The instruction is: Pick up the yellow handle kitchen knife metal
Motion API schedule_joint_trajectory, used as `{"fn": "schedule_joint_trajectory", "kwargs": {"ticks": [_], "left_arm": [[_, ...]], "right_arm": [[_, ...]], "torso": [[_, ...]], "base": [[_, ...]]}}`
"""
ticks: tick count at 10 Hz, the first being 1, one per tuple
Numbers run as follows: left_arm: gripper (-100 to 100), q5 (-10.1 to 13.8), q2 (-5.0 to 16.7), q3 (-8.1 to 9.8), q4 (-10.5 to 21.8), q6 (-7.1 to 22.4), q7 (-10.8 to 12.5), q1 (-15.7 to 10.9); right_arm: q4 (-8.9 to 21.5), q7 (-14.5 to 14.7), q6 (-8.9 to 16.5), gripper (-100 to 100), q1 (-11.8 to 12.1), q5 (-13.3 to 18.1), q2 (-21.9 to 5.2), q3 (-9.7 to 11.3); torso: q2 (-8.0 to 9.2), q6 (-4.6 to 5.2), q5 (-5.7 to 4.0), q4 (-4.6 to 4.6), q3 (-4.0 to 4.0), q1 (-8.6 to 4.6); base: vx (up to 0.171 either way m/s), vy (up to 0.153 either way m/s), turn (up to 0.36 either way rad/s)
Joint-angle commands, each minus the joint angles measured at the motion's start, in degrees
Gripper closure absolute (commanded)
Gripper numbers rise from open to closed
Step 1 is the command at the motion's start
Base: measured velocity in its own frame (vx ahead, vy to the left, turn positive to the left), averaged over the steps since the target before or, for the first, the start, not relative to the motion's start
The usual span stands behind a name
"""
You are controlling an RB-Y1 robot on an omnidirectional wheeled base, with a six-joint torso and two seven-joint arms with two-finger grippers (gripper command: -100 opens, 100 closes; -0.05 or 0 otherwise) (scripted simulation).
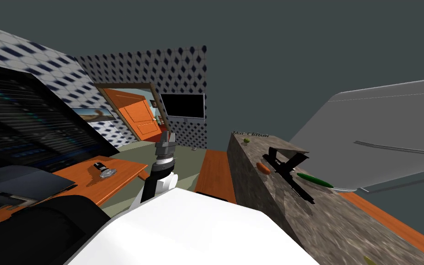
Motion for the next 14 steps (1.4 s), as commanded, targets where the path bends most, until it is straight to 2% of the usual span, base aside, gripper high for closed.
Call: {"fn": "schedule_joint_trajectory", "kwargs": {"ticks": [1,4,5,6,7,11,12,13,14], "left_arm": [[0,0.0,0.0,0.0,0.0,0.0,0.0,0.0],[0,0.0,0.0,0.01,0.0,0.0,0.0,0.0],[0,0.0,0.0,0.01,0.0,0.0,0.0,0.0],[0,0.0,0.0,0.01,0.0,0.0,0.0,0.0],[0,0.0,0.0,0.01,0.0,0.0,0.0,0.0],[0,0.0,0.0,0.01,0.0,0.0,0.0,0.0],[0,0.0,0.0,0.01,0.0,0.0,0.0,0.0],[0,0.0,0.0,0.01,0.0,0.0,0.0,0.0],[0,0.0,0.0,0.03,0.0,0.0,0.0,0.0]], "right_arm": [[2.9,0.3,-1.6,-100,-0.7,2.9,2.2,-2.9],[5.1,0.3,-1.6,-100,-0.7,6.6,2.2,-8.5],[5.1,0.3,-1.6,-100,-0.7,6.6,2.2,-9.1],[4.9,0.2,-1.6,-100,-0.8,6.5,2.1,-8.4],[5.1,0.3,-1.6,100,-0.9,6.5,2.1,-8.5],[5.2,0.1,-1.8,100,-0.9,6.5,1.9,-8.5],[5.2,0.2,-1.8,0,-0.9,6.5,1.9,-8.5],[2.3,3.0,0.6,100,-3.7,3.6,-0.5,-5.7],[5.8,3.0,0.6,100,-3.7,2.7,-0.5,-3.3]], "torso": [[0.0,0.0,0.0,0.0,0.0,0.0],[-0.13,0.1,-0.01,-0.01,-0.05,-0.11],[-0.22,0.09,-0.01,-0.03,-0.11,-0.13],[-0.27,0.08,-0.02,-0.05,-0.14,-0.14],[-0.27,0.09,-0.02,-0.05,-0.14,-0.14],[-0.23,0.03,-0.31,-0.03,-0.12,-0.21],[-0.23,0.05,-0.34,-0.03,-0.12,-0.26],[-0.23,0.05,-0.35,-0.03,-0.11,-0.29],[-0.52,0.08,-0.29,-0.07,-0.26,-0.42]], "base": [[-0.11,0.024,0.142],[-0.018,0.003,-0.031],[0.011,-0.003,0.005],[0.0,0.0,0.0],[0.0,0.0,0.0],[0.0,-0.004,-0.002],[0.0,0.0,0.0],[0.091,-0.032,-0.35],[0.13,-0.025,-0.152]]}}
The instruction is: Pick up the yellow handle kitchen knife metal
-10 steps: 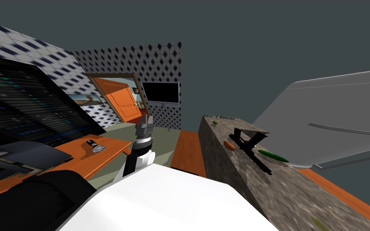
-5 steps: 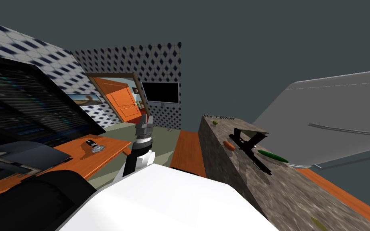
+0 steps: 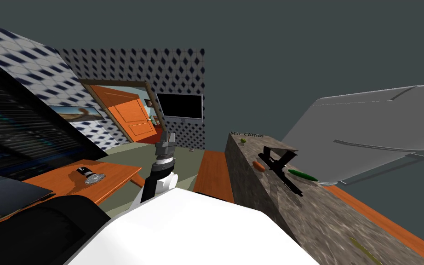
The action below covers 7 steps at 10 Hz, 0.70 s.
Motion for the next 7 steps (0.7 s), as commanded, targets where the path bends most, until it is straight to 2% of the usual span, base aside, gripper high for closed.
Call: {"fn": "schedule_joint_trajectory", "kwargs": {"ticks": [1,2,3,4,5,7], "left_arm": [[0,0.0,0.0,0.0,0.0,0.0,0.0,0.0],[0,0.0,0.0,0.0,0.0,0.0,0.0,0.0],[0,0.0,0.0,-0.01,0.0,0.0,0.0,0.0],[0,0.0,0.0,-0.01,0.0,0.0,0.0,0.0],[0,0.0,0.0,0.0,0.0,0.0,0.0,0.0],[0,0.0,0.0,0.0,0.0,0.0,0.0,0.0]], "right_arm": [[-2.9,-1.3,0.8,100,0.6,-2.9,-0.3,2.9],[-4.5,-1.3,0.8,100,0.6,-4.7,-0.3,4.1],[-4.5,-1.3,0.8,100,0.6,-4.7,-0.3,5.4],[-7.6,0.8,3.0,100,-1.7,-7.4,-3.0,7.2],[-7.6,1.5,3.0,100,-1.9,-9.6,-3.0,8.3],[-7.6,1.5,3.0,100,-2.4,-12.4,-3.0,12.0]], "torso": [[0.0,0.0,0.0,0.0,0.0,0.0],[0.08,-0.14,-0.05,0.03,0.05,0.04],[0.22,-0.15,-0.08,0.07,0.13,0.06],[0.34,-0.06,-0.06,0.07,0.19,0.05],[0.18,0.02,0.03,0.06,0.12,0.01],[0.03,-0.23,-0.13,0.04,0.02,-0.09]], "base": [[0.058,-0.004,0.017],[0.001,0.003,0.035],[-0.01,0.009,0.024],[0.071,-0.011,-0.317],[0.112,-0.023,-0.225],[0.043,-0.014,0.042]]}}
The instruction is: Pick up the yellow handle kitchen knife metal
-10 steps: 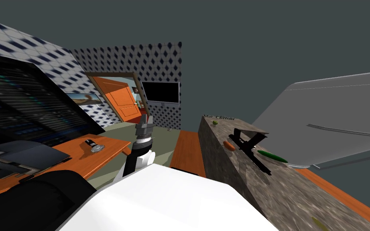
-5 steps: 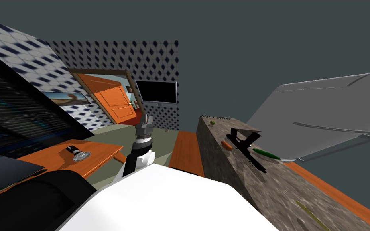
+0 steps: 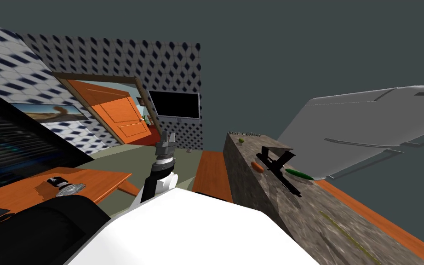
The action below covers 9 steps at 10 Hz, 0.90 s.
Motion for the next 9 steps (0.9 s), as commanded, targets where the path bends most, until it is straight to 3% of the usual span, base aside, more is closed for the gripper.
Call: {"fn": "schedule_joint_trajectory", "kwargs": {"ticks": [1,3,4,7,9], "left_arm": [[0,0.0,0.0,0.0,0.0,0.0,0.0,0.0],[0,0.0,0.0,0.0,0.0,0.0,0.0,0.0],[0,0.0,0.0,0.0,0.0,0.0,0.0,0.0],[0,0.0,0.0,0.0,0.0,0.0,0.0,0.0],[0,0.0,0.0,0.0,0.0,0.0,0.0,0.0]], "right_arm": [[0.0,0.1,0.0,100,0.0,-0.8,0.1,2.9],[0.0,0.1,0.0,100,0.0,-0.8,0.1,4.8],[-1.8,2.9,2.2,100,-3.0,-3.5,-2.6,7.3],[-3.1,2.9,2.2,100,-3.0,-7.9,-2.6,13.0],[-3.1,2.9,2.2,100,-3.0,-8.4,-2.6,14.8]], "torso": [[0.0,0.0,0.0,0.0,0.0,0.0],[0.25,0.12,0.02,0.01,0.12,0.02],[0.26,0.09,0.0,0.0,0.13,0.01],[-0.16,-0.11,-0.08,-0.07,-0.11,-0.03],[0.09,0.04,-0.09,-0.05,0.02,-0.06]], "base": [[-0.003,0.001,0.012],[-0.011,0.006,-0.016],[0.083,-0.035,-0.404],[0.063,-0.005,-0.004],[-0.005,0.004,-0.009]]}}
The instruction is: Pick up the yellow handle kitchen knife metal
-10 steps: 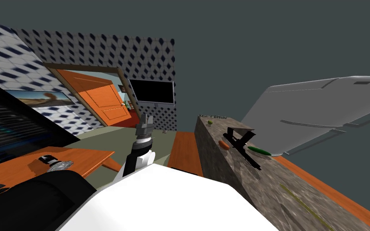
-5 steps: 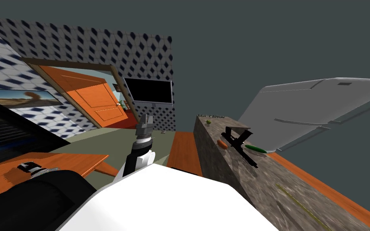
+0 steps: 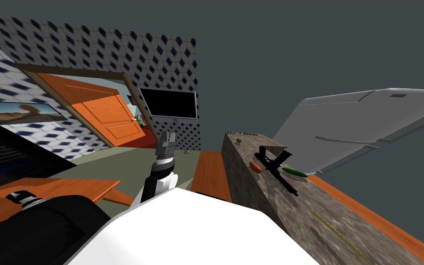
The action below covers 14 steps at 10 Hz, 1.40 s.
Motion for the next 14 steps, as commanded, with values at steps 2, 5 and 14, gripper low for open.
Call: {"fn": "schedule_joint_trajectory", "kwargs": {"ticks": [2,5,14], "left_arm": [[0,0.0,0.0,0.01,0.0,0.0,0.0,0.0],[0,0.0,0.0,0.0,0.0,0.0,0.0,0.0],[0,0.0,0.0,0.0,0.0,0.0,0.0,0.0]], "right_arm": [[-5.3,1.9,2.1,100,1.0,-6.2,-2.6,3.2],[-2.8,2.7,2.1,100,-3.3,-7.6,-2.6,8.3],[-5.9,5.4,4.3,100,-6.3,-15.3,-5.3,20.8]], "torso": [[-0.21,0.07,0.04,-0.02,-0.1,-0.01],[-0.23,-0.1,-0.05,-0.03,-0.13,-0.09],[0.08,0.19,-0.01,0.01,0.04,-0.09]], "base": [[0.094,-0.012,-0.279],[0.026,0.001,0.037],[0.027,-0.002,-0.053]]}}
